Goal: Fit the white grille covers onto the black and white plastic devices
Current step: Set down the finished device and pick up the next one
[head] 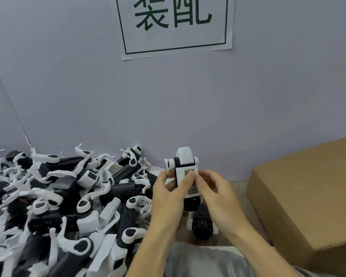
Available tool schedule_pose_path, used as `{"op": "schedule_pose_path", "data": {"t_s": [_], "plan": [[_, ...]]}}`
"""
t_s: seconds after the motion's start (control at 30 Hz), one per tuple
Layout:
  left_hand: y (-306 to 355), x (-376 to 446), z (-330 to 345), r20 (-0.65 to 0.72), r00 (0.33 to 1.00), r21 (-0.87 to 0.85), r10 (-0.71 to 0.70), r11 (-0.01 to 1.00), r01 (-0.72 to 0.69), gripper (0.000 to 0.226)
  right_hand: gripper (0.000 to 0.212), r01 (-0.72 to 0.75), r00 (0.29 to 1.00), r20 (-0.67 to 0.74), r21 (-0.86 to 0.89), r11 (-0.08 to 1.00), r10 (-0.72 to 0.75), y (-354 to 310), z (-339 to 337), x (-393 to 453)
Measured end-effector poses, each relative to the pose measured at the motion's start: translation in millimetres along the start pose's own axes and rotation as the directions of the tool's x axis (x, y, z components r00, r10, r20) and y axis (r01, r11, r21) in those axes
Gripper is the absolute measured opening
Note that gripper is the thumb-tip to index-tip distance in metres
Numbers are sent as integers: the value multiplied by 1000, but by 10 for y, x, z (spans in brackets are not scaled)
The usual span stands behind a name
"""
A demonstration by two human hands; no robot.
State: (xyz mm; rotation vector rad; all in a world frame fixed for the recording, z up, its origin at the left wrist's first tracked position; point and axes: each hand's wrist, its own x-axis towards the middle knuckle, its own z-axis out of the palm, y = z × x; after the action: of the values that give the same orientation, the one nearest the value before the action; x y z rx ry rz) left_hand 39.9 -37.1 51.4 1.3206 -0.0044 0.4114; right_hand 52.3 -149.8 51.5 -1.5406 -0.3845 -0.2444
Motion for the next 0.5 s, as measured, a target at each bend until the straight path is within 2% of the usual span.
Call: {"op": "schedule_pose_path", "data": {"t_s": [0.07, 0.2, 0.33, 0.4, 0.5], "plan": [[12, -11, 1, 26, 1000, -18, 4, 1000, -3, 46, 17, -56, 998, 17, 46, 997, 56, -12, -31, 19], [24, -14, 21, 5, 1000, -39, 29, 999, -29, 54, 20, -90, 994, 63, 25, 996, 88, -40, -106, 49], [18, -14, 29, 28, 994, -1, 106, 994, -106, 47, 20, -125, 989, 90, 58, 990, 119, -42, -123, 46], [15, -25, 39, 56, 986, 35, 158, 986, -160, 41, 24, -144, 980, 154, 106, 984, 127, -54, -110, 30], [23, -41, 78, 45, 976, 106, 211, 971, -215, 38, 36, -144, 982, 141, 150, 978, 123, -70, -92, 27]]}}
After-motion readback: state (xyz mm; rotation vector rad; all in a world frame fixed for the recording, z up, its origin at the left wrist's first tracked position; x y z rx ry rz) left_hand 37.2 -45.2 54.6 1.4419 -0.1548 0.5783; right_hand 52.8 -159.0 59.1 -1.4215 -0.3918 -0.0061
